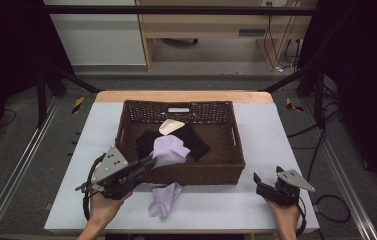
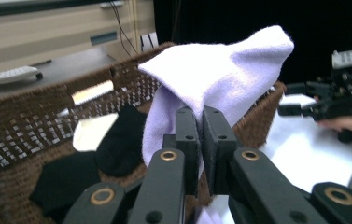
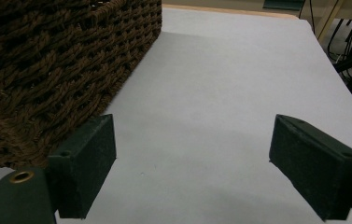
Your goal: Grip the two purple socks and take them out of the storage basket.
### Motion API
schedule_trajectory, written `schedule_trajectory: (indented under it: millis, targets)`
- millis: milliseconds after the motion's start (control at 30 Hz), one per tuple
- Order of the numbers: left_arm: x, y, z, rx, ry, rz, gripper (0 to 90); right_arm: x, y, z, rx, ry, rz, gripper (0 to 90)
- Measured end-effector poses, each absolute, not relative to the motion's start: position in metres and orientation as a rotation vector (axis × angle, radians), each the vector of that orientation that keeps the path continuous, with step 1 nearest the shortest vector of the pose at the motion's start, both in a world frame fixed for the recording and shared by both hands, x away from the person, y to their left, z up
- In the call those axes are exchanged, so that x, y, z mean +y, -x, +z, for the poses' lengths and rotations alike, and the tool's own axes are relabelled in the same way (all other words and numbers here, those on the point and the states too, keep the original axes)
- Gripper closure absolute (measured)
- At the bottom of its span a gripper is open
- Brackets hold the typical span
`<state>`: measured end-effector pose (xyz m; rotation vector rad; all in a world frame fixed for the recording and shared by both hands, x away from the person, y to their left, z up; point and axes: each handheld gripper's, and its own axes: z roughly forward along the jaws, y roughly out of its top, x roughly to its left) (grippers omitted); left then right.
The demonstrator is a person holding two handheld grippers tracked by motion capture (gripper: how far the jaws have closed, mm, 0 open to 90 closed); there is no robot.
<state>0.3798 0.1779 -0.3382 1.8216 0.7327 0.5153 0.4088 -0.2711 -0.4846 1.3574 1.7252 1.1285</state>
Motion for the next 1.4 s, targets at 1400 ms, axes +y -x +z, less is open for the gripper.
schedule_trajectory:
  millis: [1400]
  targets:
    - [0.185,-0.371,-0.449,0.932,-2.069,0.389,51.9,-0.271,-0.408,-0.485,1.725,-1.349,1.128,15.0]
